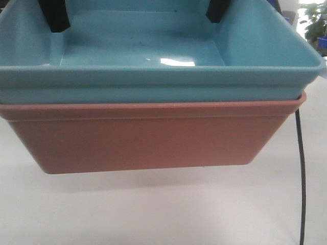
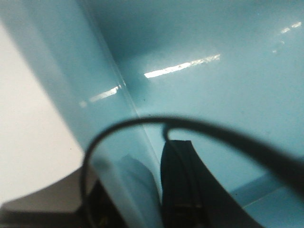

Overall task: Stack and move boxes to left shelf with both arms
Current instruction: 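Hold the stacked tubs with both grippers while the base drives away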

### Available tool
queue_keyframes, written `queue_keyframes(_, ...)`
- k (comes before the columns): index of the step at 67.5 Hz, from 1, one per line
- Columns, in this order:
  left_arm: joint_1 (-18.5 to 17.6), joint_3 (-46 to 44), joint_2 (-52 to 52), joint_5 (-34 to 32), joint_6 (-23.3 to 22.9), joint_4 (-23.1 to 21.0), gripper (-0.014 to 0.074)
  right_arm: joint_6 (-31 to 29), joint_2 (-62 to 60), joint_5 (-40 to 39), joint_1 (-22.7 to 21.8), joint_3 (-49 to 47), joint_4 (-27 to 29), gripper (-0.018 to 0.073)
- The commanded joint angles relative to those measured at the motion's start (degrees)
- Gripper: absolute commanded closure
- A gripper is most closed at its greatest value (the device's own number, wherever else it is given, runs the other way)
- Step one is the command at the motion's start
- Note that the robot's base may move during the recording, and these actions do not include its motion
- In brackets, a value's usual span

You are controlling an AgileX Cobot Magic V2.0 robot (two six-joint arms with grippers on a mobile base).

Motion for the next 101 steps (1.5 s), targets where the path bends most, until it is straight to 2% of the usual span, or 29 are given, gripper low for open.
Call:
queue_keyframes(1, -1.66, -2.73, -2.88, -6.49, 2.9, -10.21, 0.0599, -1.91, -2.85, -5.81, 1.26, -2.33, 7.52, 0.0503)
queue_keyframes(101, -1.66, -2.73, -2.88, -6.49, 2.9, -10.61, 0.0599, -1.91, -2.85, -5.81, 1.26, -2.33, 7.52, 0.0503)
